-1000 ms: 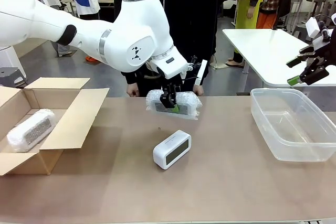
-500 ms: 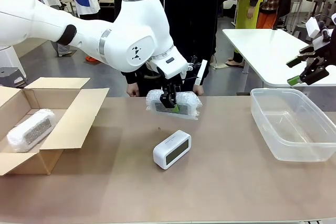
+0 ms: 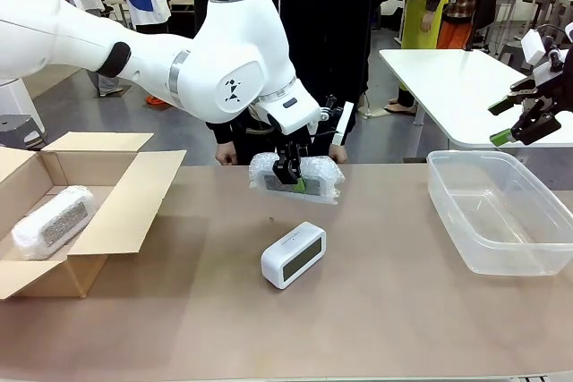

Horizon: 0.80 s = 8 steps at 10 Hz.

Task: Separate and place wrapped and unwrapped clocks.
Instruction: If the picked Digital clock is wrapped, place it in the Package Box ; if not, place it in the Organizing box.

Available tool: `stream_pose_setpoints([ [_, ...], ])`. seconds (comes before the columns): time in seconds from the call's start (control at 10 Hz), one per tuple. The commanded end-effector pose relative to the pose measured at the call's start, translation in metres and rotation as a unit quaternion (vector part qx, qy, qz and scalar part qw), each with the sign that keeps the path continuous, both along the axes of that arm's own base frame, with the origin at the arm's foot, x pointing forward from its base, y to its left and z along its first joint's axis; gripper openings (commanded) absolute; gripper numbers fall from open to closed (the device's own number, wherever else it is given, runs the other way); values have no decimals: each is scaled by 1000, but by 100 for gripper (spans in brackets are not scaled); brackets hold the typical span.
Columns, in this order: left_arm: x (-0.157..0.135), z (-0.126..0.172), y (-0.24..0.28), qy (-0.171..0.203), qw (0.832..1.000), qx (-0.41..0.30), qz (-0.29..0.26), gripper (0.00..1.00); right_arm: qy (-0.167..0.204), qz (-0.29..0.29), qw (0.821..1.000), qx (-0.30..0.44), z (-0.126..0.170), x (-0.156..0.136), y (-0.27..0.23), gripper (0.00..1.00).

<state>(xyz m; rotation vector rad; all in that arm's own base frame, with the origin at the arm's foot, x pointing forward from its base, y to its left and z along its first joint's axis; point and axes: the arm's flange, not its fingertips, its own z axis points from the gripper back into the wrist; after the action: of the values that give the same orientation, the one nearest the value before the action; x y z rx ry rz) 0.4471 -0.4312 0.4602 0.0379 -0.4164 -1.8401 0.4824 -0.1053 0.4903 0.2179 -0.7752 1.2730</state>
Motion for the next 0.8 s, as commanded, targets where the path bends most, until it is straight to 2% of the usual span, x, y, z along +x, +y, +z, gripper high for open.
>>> stream_pose_setpoints([
  [0.0,2,5,0,-3,1000,4,3,34,-2,5,1000,-1,0,0,0,100],
  [0.1,0,0,0,0,1000,0,0,54,-2,5,1000,-1,0,0,0,100],
  [0.4,10,31,15,-62,987,-6,148,54,-2,5,1000,-1,0,0,0,100],
  [0.5,13,42,31,-87,976,-20,201,54,-2,5,1000,-1,0,0,0,100],
  [0.7,18,62,74,-105,949,-49,292,54,-2,5,1000,-1,0,0,0,100],
])
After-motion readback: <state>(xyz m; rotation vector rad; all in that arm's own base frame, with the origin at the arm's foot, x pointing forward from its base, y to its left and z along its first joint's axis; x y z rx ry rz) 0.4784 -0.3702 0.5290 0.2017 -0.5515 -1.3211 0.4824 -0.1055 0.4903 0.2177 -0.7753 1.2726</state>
